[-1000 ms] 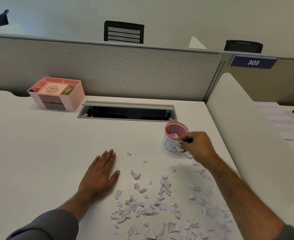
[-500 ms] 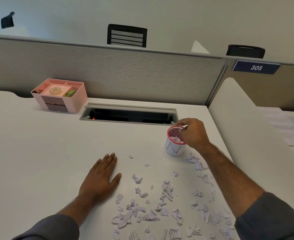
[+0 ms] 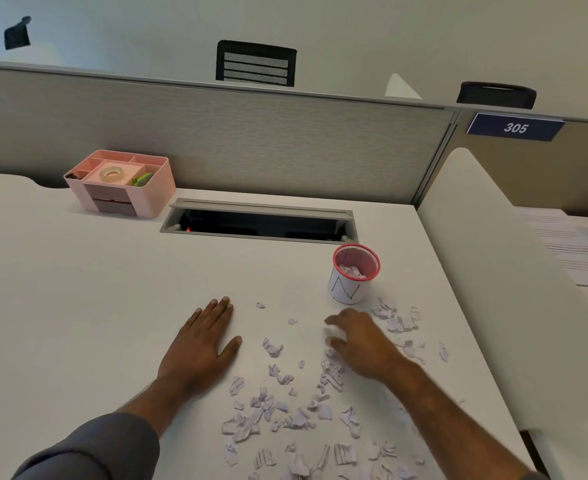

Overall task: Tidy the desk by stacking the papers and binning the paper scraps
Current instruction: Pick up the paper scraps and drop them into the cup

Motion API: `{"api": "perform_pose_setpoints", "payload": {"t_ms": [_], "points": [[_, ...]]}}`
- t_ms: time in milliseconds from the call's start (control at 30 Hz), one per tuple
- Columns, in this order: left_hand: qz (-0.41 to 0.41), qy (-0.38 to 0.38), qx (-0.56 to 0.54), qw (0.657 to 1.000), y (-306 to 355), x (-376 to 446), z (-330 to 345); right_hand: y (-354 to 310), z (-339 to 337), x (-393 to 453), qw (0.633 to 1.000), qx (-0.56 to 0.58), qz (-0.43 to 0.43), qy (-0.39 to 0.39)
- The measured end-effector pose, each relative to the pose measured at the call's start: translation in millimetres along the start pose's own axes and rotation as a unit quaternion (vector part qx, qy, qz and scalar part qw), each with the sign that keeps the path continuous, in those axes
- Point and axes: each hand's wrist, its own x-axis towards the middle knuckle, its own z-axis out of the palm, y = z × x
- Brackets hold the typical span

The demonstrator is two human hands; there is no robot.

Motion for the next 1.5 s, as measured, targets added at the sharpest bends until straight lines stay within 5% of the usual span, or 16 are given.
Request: {"api": "perform_pose_setpoints", "payload": {"t_ms": [233,433,733,1033,1333,1500], "points": [[-0.002,-0.003,-0.001,1.0,0,1,0,-9,26,-29,0.993,-0.083,-0.023,-0.079],[0.001,-0.001,0.0,1.0,1,0,0,-11,44,-37,0.995,-0.082,-0.043,-0.02],[-0.001,-0.001,0.002,1.0,-3,1,5,-10,31,-25,0.996,-0.084,-0.011,-0.038],[-0.002,-0.001,-0.003,1.0,-4,0,7,-28,-66,3,0.976,0.154,0.052,0.142],[0.0,0.003,-0.004,1.0,-2,0,3,-23,-124,54,0.931,0.205,0.052,0.296],[-0.003,0.004,-0.003,1.0,-1,1,3,-17,-113,70,0.935,0.17,0.073,0.302]]}}
